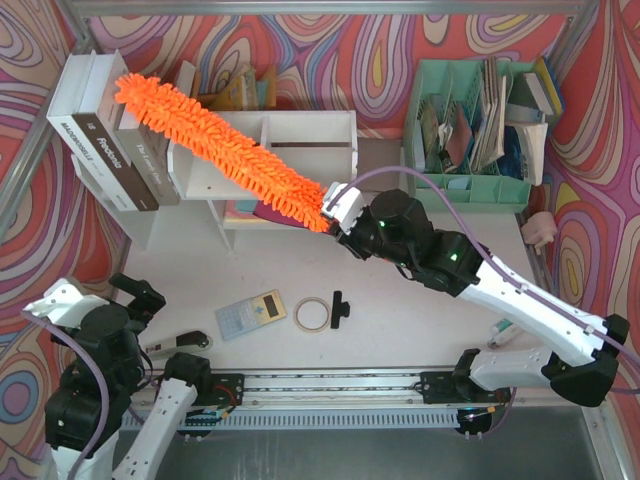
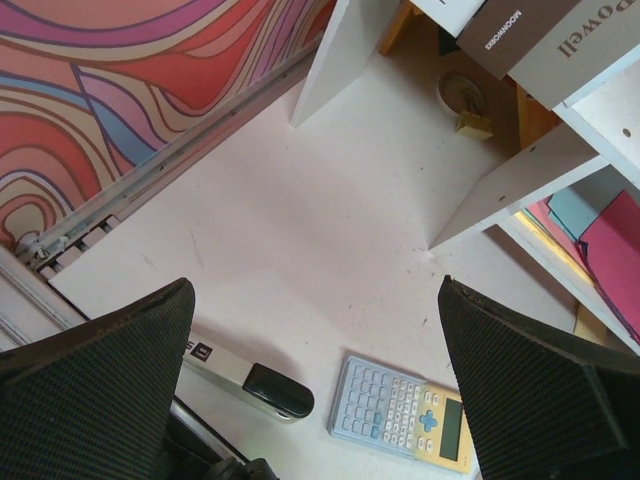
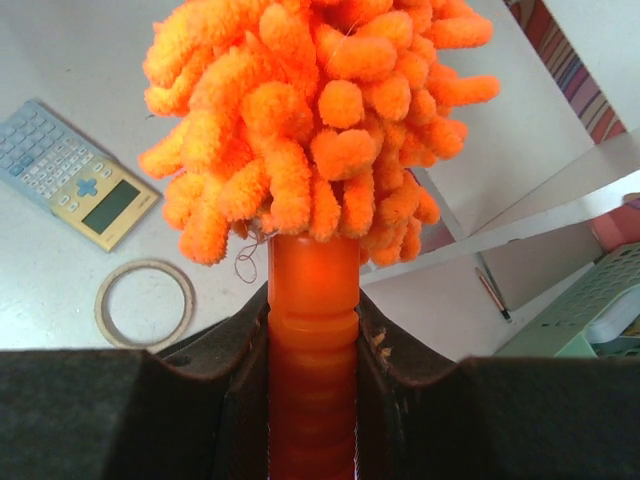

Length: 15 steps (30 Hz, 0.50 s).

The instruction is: Dust the bookshelf with a duster

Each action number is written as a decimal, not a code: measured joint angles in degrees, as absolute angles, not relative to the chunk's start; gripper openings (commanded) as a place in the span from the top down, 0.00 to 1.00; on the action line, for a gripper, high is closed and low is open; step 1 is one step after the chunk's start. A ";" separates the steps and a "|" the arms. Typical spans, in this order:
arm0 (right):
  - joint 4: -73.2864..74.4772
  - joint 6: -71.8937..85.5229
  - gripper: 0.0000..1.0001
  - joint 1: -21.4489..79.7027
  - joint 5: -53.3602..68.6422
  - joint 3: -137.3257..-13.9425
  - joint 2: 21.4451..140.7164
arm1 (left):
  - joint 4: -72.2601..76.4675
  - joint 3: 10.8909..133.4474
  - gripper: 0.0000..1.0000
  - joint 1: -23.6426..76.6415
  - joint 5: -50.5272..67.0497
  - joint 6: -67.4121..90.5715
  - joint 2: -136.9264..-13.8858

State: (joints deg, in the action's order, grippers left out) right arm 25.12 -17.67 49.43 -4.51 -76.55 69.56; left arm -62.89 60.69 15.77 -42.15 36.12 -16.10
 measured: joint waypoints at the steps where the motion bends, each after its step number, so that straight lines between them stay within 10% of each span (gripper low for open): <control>1: 25.19 -17.56 1.00 49.43 -4.29 -76.20 69.58 | -62.89 60.51 0.02 15.77 -41.93 36.01 -16.10; 15: 23.35 -16.47 1.00 49.36 -9.52 -80.12 77.97 | -62.87 59.66 0.02 15.79 -40.42 35.53 -16.08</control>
